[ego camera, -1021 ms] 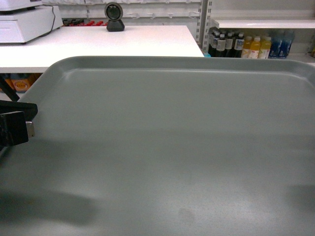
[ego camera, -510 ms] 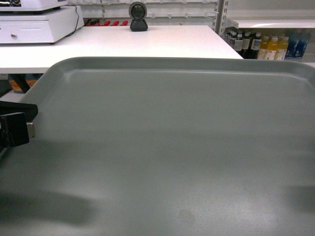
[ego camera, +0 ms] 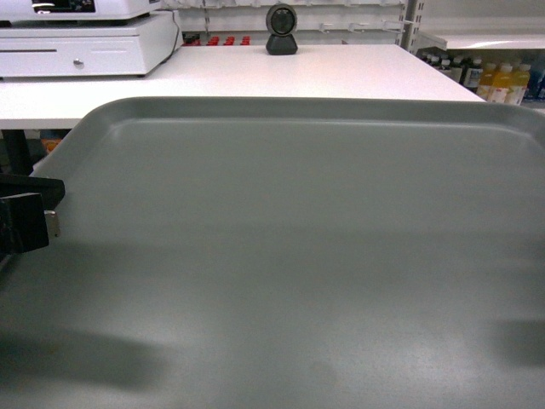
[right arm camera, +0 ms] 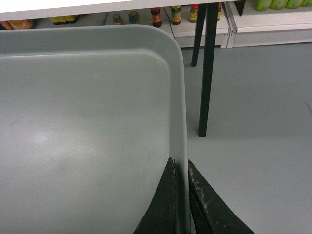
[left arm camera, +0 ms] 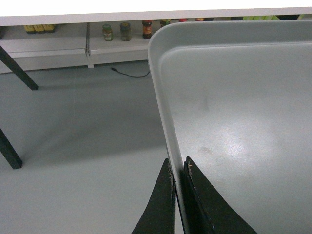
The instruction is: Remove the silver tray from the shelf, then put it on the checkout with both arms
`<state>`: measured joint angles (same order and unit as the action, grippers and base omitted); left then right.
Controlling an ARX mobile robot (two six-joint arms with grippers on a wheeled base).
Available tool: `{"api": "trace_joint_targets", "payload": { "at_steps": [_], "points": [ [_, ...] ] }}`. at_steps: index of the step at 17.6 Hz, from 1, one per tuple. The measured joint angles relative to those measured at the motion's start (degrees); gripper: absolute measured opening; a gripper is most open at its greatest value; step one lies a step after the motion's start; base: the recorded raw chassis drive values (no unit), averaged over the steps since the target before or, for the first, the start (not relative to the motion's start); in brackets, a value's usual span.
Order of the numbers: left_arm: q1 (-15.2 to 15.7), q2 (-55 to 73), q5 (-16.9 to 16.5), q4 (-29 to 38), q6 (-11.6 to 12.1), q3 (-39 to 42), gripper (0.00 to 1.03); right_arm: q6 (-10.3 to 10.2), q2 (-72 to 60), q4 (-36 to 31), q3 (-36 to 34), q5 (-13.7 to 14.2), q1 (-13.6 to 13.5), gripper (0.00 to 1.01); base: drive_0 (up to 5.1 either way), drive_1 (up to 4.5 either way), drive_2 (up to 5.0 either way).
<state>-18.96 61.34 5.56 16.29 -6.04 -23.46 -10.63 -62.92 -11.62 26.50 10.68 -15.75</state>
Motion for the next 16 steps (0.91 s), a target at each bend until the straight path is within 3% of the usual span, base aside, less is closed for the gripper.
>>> {"api": "trace_joint_targets", "payload": {
  "at_steps": [13,16],
  "points": [
    [0.09,0.0,-0.02,0.02,0.02,0.0,0.04,0.0,0.0,-0.04,0.11,0.0,0.0,0.03,0.0,0.0,0.0],
    [0.09,0.0,-0.02,0.02,0.02,0.0,0.04,0.0,0.04,-0.02,0.11,0.0,0.0,0.03,0.0,3.2,-3.2]
  ]
}}
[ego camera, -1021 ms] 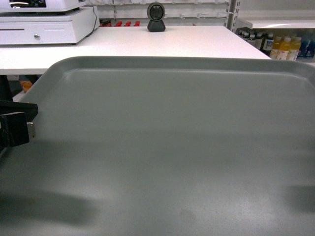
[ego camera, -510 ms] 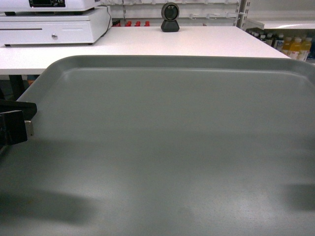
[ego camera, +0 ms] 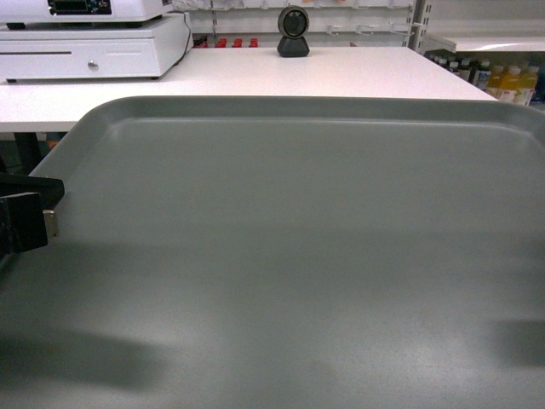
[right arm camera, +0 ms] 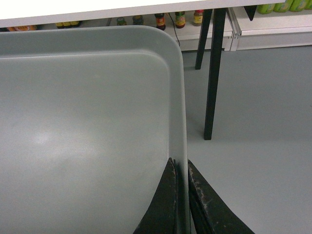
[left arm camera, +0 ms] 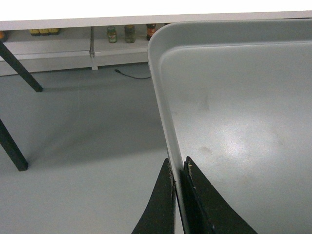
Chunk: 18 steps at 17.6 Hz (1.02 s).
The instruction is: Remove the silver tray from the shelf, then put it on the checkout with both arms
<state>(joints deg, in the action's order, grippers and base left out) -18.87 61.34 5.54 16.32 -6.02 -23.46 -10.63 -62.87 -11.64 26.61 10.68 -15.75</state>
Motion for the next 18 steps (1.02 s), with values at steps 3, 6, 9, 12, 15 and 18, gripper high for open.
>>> {"api": "trace_joint_targets", "payload": {
  "at_steps": [3,6,9,12,15,18],
  "points": [
    [0.0,0.0,0.0,-0.02,0.0,0.0,0.04,0.0,0.0,0.04,0.0,0.0,0.0,0.03,0.0,4.17,-4.2],
    [0.0,0.0,0.0,0.02,0.0,0.0,0.04,0.0,0.02,-0.04,0.0,0.02,0.0,0.03,0.1,4.27,-4.1],
    [0.0,0.02,0.0,-0.07,0.0,0.0,0.04,0.0,-0.02,0.07,0.0,0.02,0.0,0.03,0.1,4.29,-4.1],
    [-0.11,0.0,0.0,-0.07,0.0,0.0,0.04,0.0,-0.02,0.17,-0.02,0.02,0.0,0.03,0.2,4.36,-4.0],
    [-0.07,0.0,0.0,0.02,0.02,0.0,0.04,0.0,0.0,-0.13,0.0,0.04,0.0,0.03,0.0,4.21,-4.2],
    [-0.07,-0.02,0.0,-0.02,0.0,0.0,0.04,0.0,0.04,0.0,0.0,0.02,0.0,0.03,-0.1,4.11,-4.3]
  ]
}}
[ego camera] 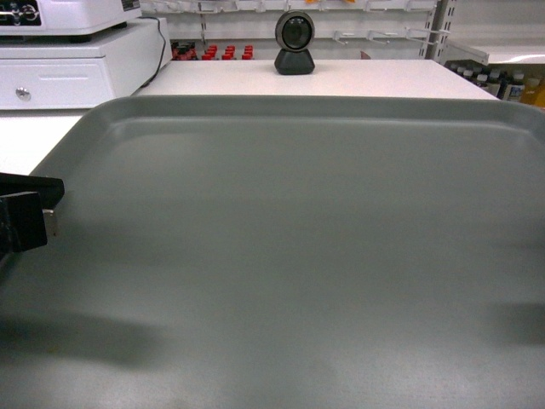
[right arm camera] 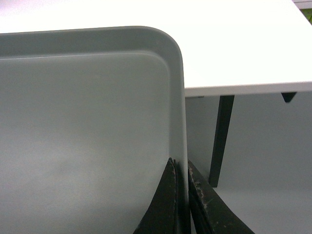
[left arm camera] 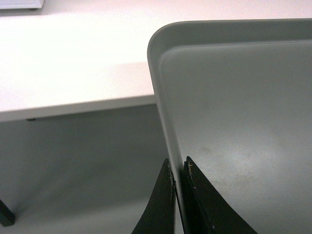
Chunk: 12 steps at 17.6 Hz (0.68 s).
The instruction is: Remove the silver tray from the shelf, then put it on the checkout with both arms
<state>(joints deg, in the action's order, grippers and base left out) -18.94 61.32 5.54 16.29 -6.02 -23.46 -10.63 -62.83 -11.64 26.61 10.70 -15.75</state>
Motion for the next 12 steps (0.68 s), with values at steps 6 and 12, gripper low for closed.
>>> {"api": "trace_joint_targets", "payload": {
  "at_steps": [6,12],
  "points": [
    [0.0,0.07,0.0,0.02,0.0,0.0,0.04,0.02,-0.07,0.04,0.0,0.0,0.0,0.03,-0.1,4.06,-4.3],
    [0.0,0.07,0.0,0.02,0.0,0.0,0.04,0.02,-0.07,0.04,0.0,0.02,0.0,0.03,-0.2,4.02,-4.3]
  ]
}}
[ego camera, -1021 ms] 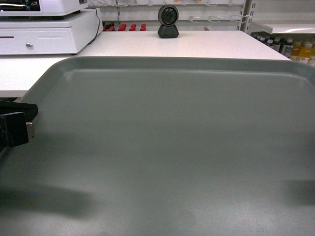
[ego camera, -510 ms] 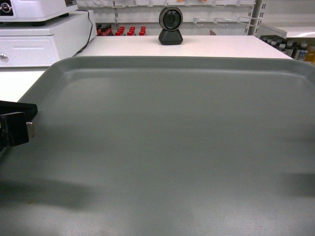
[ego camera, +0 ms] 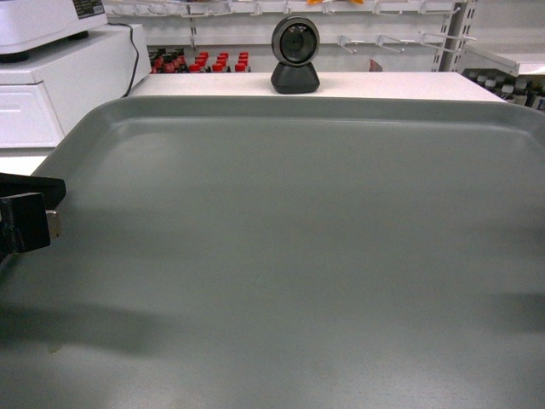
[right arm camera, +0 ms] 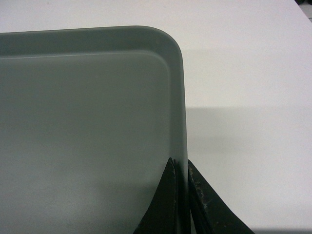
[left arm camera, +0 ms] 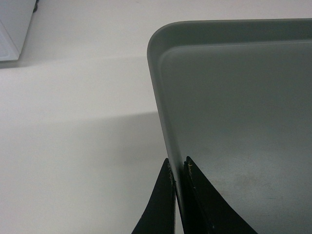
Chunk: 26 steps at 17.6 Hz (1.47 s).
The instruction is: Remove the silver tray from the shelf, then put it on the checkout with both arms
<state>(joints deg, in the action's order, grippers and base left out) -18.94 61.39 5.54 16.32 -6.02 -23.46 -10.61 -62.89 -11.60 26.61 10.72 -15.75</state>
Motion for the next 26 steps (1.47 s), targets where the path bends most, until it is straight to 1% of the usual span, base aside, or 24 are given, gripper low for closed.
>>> {"api": "trace_joint_targets", "payload": {
  "at_steps": [12,26],
  "points": [
    [0.0,0.02,0.0,-0.09,0.0,0.0,0.04,0.0,-0.02,-0.13,0.0,0.0,0.0,0.03,0.0,4.16,-4.2],
    [0.02,-0.11,0.02,-0.04,0.0,0.0,0.04,0.0,-0.26,-0.15,0.02,-0.02,0.0,0.03,0.0,0.0,0.0]
  ]
}}
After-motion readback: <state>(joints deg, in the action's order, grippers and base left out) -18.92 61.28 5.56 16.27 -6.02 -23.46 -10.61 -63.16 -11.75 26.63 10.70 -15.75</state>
